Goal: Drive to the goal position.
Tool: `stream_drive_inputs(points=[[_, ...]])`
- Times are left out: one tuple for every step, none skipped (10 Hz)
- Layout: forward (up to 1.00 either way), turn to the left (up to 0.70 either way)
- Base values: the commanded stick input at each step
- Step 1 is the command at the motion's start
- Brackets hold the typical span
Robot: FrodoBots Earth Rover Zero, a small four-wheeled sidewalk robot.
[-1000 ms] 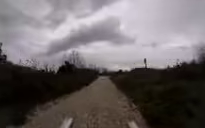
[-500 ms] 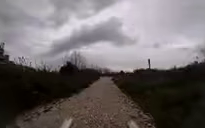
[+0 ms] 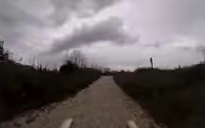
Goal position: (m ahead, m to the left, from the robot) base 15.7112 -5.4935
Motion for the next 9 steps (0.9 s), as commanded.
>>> stream_drive_inputs(points=[[0.70, 0.00], [0.70, 0.00], [0.70, 0.00], [0.70, 0.00], [0.70, 0.00], [0.70, 0.00], [0.70, 0.00], [0.70, 0.00], [0.70, 0.00]])
